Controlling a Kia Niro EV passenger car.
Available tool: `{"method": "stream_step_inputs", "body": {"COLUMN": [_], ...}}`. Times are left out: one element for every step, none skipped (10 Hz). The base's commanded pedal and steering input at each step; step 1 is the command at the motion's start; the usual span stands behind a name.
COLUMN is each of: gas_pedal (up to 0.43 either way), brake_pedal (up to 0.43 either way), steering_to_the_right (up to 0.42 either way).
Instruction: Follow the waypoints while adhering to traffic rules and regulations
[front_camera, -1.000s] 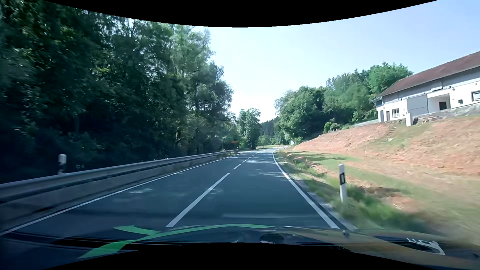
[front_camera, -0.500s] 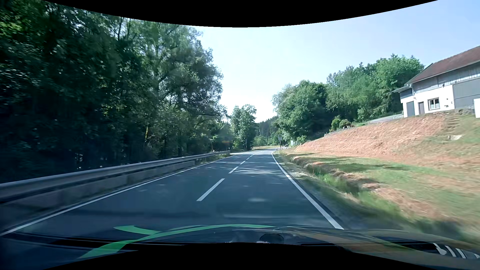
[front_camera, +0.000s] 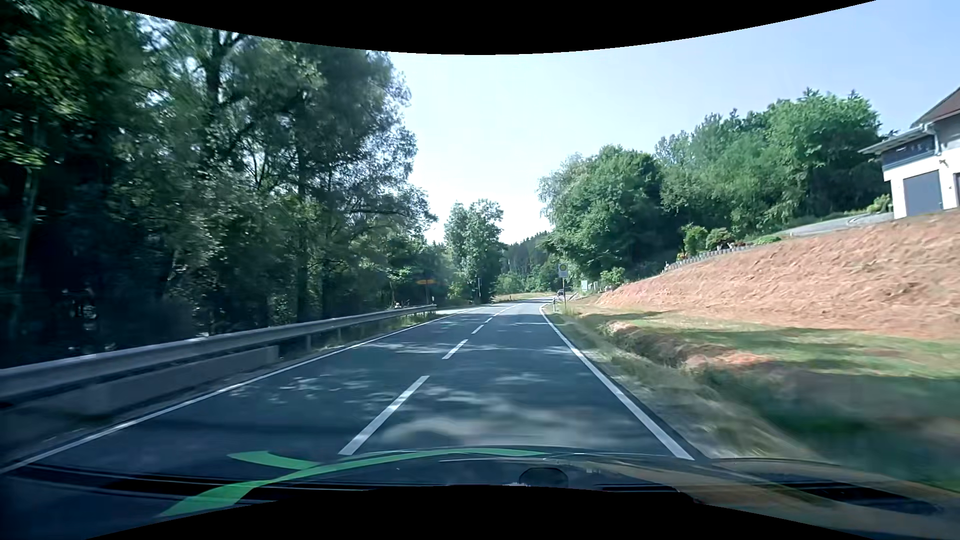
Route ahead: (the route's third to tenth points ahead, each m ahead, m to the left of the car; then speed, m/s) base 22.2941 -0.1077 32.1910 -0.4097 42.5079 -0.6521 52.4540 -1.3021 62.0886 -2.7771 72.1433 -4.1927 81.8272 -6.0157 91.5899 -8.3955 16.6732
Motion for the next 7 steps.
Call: {"method": "stream_step_inputs", "body": {"gas_pedal": [0.197, 0.197, 0.189, 0.169, 0.169, 0.189, 0.22], "brake_pedal": [0.0, 0.0, 0.0, 0.0, 0.0, 0.0, 0.0], "steering_to_the_right": [0.012, 0.012, 0.011, 0.009, 0.008, 0.008, 0.007]}}
